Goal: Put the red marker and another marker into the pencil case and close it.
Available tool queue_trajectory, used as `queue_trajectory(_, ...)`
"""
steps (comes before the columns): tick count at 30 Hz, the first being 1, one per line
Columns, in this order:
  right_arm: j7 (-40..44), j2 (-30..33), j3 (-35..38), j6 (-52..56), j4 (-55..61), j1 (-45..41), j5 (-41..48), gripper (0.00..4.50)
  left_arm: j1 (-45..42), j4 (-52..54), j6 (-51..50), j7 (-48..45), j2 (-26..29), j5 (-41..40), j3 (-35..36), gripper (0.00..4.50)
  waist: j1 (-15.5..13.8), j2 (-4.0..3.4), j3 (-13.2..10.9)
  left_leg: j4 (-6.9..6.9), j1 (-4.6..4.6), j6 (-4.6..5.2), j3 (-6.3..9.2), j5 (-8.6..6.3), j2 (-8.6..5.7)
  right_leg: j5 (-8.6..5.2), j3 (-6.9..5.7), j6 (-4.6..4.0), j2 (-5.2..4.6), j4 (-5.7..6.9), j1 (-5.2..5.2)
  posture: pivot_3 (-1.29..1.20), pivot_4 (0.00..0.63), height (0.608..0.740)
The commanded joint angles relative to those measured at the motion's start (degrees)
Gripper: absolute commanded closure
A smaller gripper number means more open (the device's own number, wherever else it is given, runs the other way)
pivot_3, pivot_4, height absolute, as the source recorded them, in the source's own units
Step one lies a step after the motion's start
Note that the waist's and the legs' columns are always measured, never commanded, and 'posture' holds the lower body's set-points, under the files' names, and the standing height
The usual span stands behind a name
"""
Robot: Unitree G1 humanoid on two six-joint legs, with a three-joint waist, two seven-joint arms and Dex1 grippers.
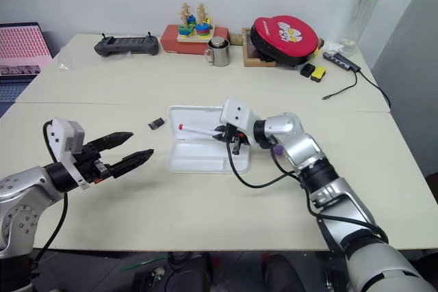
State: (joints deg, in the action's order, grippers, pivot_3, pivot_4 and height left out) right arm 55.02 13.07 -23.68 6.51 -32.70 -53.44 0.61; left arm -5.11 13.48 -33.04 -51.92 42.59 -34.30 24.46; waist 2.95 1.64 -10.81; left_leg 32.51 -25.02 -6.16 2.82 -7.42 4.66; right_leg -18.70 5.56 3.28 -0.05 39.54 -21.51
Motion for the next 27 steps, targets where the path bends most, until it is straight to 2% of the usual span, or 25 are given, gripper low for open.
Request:
queue_trajectory(1, 1.63, -0.63, 0.25, -5.33, -4.18, -2.53, -1.78, 4.18, -0.03, 2.7, -0.16, 1.05, 0.43, -1.66, 1.02, 0.0, -0.05, 0.01, -0.01, 0.0, -0.01, -0.01, 0.0, 0.0, 0.0, 0.01, 0.0, 0.0, 0.0, -0.03, 0.01, 0.0, 0.15, 0.74)
queue_trajectory(7, 1.98, -3.34, 0.36, -8.86, -10.97, -4.01, -4.11, 4.18, 0.59, 3.86, -0.47, 2.91, -0.13, -2.43, 0.71, 0.0, 0.35, 0.01, -0.02, -0.03, 0.01, -0.02, 0.01, -0.01, 0.03, 0.01, 0.0, -0.01, 0.03, 0.01, -0.01, 0.0, 0.15, 0.74)
queue_trajectory(9, 2.86, -3.26, 1.57, -8.44, -10.27, -4.12, -3.37, 3.48, -0.09, 2.65, 0.06, 3.59, 0.11, -1.76, 0.57, 0.0, 0.36, 0.01, -0.02, -0.03, 0.01, -0.02, 0.0, -0.01, 0.03, 0.01, 0.0, -0.01, 0.03, 0.02, -0.02, 0.0, 0.15, 0.74)
queue_trajectory(11, 3.8, -2.89, 2.57, -7.34, -8.8, -3.97, -2.33, 3.2, -1.31, 0.72, 0.87, 4.04, 0.28, -0.82, 0.1, 0.0, 0.36, 0.0, -0.02, -0.03, 0.0, -0.02, 0.0, -0.01, 0.02, 0.01, 0.0, -0.01, 0.03, 0.01, -0.01, 0.0, 0.15, 0.74)
queue_trajectory(14, 4.37, -2.41, 3.28, -6.74, -7.39, -3.54, -2.28, 2.42, -3.0, -1.03, 2.24, 4.0, 0.38, 0.01, -0.74, 0.0, 0.27, 0.0, -0.02, -0.03, 0.01, -0.02, 0.02, -0.01, 0.02, 0.01, -0.01, -0.01, 0.03, 0.03, 0.0, 0.0, 0.15, 0.74)
queue_trajectory(21, 4.26, -1.97, 6.38, -3.96, -3.41, -3.28, -0.49, 0.9, -6.5, -3.2, 2.6, 3.48, 0.73, 0.48, -2.81, 0.0, 0.33, 0.0, -0.02, -0.03, 0.0, -0.02, 0.02, -0.01, 0.02, 0.02, -0.01, -0.01, 0.03, 0.04, -0.02, 0.0, 0.15, 0.74)
queue_trajectory(25, 2.93, 1.6, 13.43, 5.24, 9.47, 0.63, 5.85, 0.02, -9.6, 0.47, 0.29, 1.87, -0.33, -2.49, -6.68, 0.0, -0.2, 0.04, -0.12, -0.01, -0.06, -0.03, 0.07, -0.01, 0.0, 0.02, -0.06, -0.01, 0.03, 0.08, -0.02, 0.0, 0.15, 0.74)
queue_trajectory(27, 0.65, 3.46, 15.83, 9.68, 16.02, 4.0, 7.13, 0.0, -9.78, 1.96, -0.59, 1.02, -0.29, -3.17, -8.66, 0.0, -0.56, 0.05, -0.11, 0.0, -0.07, -0.03, 0.07, -0.01, -0.02, 0.03, -0.05, 0.0, 0.0, 0.0, 0.04, 0.0, 0.15, 0.74)
